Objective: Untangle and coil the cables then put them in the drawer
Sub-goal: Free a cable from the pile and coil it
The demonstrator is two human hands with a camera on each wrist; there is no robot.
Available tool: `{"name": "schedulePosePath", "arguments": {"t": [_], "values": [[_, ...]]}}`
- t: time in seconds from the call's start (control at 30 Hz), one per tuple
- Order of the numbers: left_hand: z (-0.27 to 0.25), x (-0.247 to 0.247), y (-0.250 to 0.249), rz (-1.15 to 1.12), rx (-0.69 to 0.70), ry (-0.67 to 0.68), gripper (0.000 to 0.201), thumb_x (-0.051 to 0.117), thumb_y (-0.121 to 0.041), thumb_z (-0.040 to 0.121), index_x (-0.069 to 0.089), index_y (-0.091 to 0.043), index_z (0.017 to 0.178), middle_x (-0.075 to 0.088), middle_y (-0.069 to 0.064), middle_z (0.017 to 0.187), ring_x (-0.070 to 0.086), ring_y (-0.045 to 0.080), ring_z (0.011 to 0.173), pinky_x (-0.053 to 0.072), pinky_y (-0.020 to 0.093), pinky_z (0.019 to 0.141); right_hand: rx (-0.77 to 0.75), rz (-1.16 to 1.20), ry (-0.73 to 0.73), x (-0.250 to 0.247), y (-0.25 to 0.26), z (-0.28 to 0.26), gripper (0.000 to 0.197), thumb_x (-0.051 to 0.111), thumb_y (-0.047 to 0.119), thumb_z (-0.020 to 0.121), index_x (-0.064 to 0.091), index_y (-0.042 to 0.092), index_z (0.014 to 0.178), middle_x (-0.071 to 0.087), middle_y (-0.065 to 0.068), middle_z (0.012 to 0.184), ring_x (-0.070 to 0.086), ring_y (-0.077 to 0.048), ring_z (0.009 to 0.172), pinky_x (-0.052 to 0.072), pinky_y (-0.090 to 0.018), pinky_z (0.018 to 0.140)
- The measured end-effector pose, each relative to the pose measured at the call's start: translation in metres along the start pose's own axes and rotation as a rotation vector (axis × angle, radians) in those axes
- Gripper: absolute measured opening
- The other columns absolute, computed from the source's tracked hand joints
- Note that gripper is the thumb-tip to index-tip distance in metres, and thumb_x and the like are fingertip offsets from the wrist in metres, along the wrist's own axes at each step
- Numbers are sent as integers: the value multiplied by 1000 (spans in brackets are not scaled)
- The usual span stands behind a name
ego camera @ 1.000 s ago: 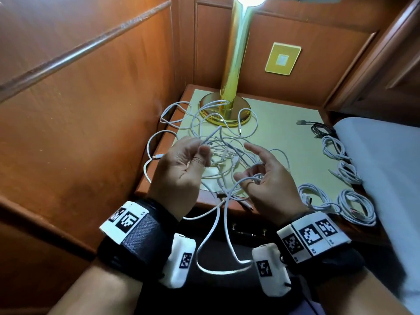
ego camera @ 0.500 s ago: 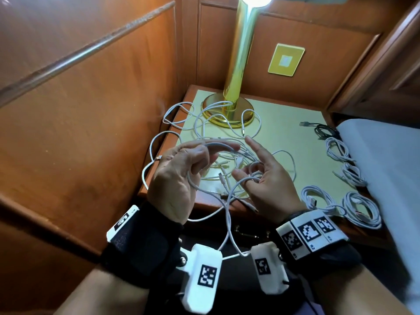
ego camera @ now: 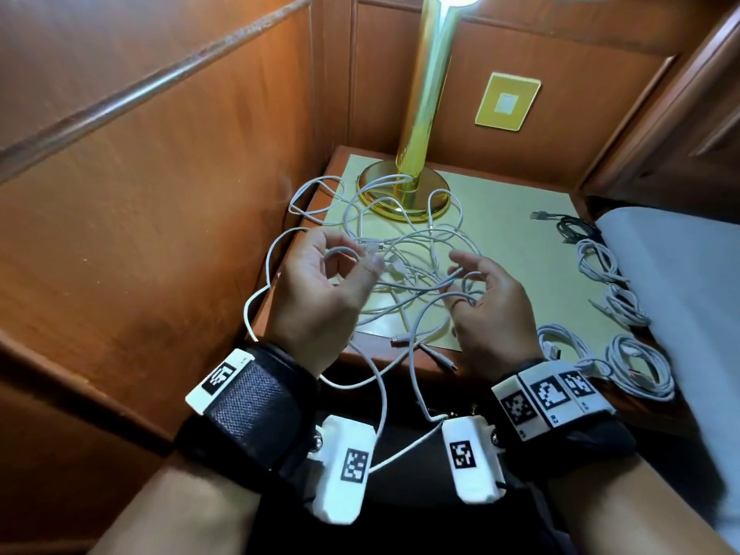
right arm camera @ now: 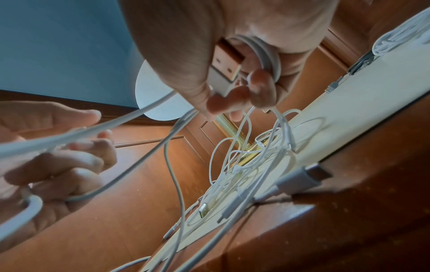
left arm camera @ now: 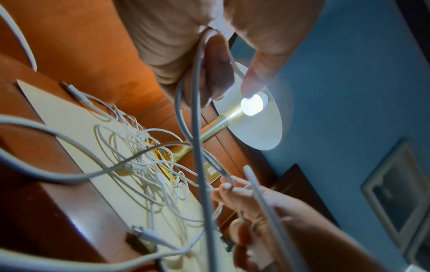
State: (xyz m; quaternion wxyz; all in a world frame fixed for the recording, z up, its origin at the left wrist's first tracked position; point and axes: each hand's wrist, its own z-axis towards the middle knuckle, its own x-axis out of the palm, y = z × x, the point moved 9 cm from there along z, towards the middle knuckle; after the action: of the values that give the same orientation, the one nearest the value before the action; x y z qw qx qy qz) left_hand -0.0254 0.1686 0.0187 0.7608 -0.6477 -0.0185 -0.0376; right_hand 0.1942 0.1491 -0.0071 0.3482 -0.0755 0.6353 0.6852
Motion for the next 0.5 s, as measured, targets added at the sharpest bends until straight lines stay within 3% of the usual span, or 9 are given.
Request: {"name": "schedulePosePath", "arguments": {"t": [0.07, 0.13, 0.27, 0.37, 0.5], "values": [[-1, 1, 3, 231, 29, 27, 21, 78, -24, 82, 57, -21, 85, 54, -10, 68, 47, 2, 51, 40, 24, 56, -16, 46, -40, -3, 4, -2, 27, 68, 19, 91, 65, 33, 113, 66, 17, 97, 62, -11, 86, 56, -39, 81], [-3, 5, 7, 376, 21, 62, 18, 79, -23, 82, 61, -22, 86, 61, -10, 75, 49, -3, 51, 39, 21, 59, -28, 68, -52, -4, 7, -3, 21, 71, 22, 90, 67, 35, 106, 65, 20, 89, 64, -11, 86, 57, -40, 79], [-9, 17, 16, 660, -32, 219, 10, 77, -27, 81, 70, -24, 87, 68, -15, 81, 52, -15, 57, 36, 3, 57, -17, 106, -42, -4, 7, -3, 22, 73, 25, 89, 70, 36, 107, 66, 18, 87, 65, -10, 84, 59, -43, 75], [-14, 24, 19, 694, -31, 300, 2, 74, -25, 84, 74, -25, 86, 65, -14, 71, 52, -10, 57, 35, 2, 55, -88, 60, -35, -5, 14, -5, 26, 70, 27, 91, 71, 37, 116, 68, 16, 93, 63, -2, 86, 56, -27, 76], [-6, 15, 14, 486, -4, 189, 9, 75, -25, 85, 74, -20, 78, 69, -2, 70, 51, 2, 54, 40, 14, 54, -74, 106, -34, -10, 11, -3, 21, 71, 24, 91, 75, 33, 110, 71, 16, 89, 62, 5, 75, 47, -9, 63]]}}
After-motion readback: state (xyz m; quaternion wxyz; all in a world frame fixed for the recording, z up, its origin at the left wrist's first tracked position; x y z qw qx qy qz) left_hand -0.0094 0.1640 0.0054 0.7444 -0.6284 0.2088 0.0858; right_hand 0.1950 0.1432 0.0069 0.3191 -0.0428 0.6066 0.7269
